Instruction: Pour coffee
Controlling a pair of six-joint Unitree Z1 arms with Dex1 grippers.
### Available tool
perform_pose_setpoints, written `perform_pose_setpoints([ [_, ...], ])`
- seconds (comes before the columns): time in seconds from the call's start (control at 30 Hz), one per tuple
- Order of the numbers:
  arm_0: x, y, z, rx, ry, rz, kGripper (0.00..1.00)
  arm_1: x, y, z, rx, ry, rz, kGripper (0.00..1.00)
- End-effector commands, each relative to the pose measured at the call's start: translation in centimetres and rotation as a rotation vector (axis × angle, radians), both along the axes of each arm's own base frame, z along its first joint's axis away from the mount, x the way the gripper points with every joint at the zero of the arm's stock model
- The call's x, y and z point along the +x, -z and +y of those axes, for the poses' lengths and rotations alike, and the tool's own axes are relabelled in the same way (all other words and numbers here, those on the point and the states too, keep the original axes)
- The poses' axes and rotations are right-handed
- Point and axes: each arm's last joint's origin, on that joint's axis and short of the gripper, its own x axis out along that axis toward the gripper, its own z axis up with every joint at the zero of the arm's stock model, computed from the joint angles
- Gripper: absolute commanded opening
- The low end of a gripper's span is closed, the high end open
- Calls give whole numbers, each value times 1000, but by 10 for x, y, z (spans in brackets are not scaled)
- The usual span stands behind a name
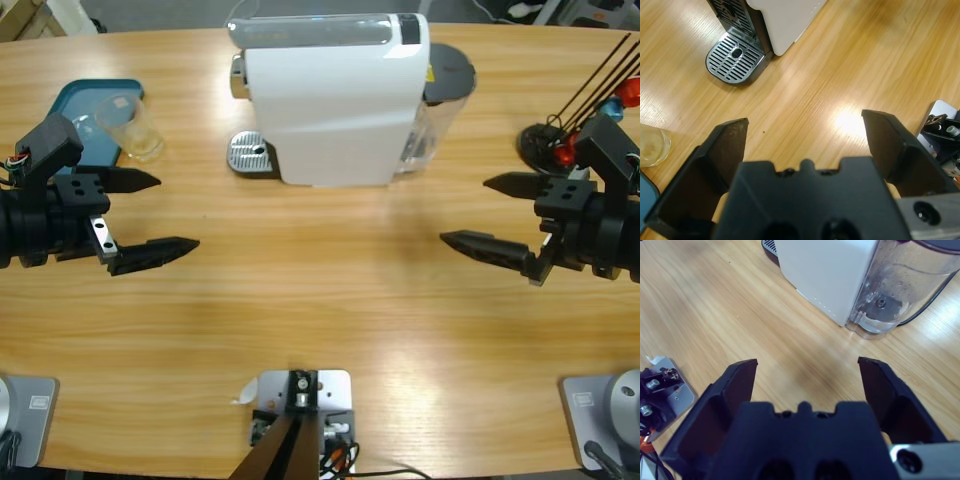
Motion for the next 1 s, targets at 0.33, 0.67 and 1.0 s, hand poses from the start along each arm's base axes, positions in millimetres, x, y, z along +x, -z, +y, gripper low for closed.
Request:
perform_pose_setpoints([
  [0.33, -2, 15, -1, 36, 8, 35, 986, 2, 2, 4, -16, 6, 22, 890],
  [0.67, -1, -16, 14, -145, -130, 144, 976, 2, 1, 2, -15, 14, 15, 885],
  [1.0, 53, -98, 25, -534, -156, 480, 883, 0, -12, -4, -19, 96, 11, 882],
])
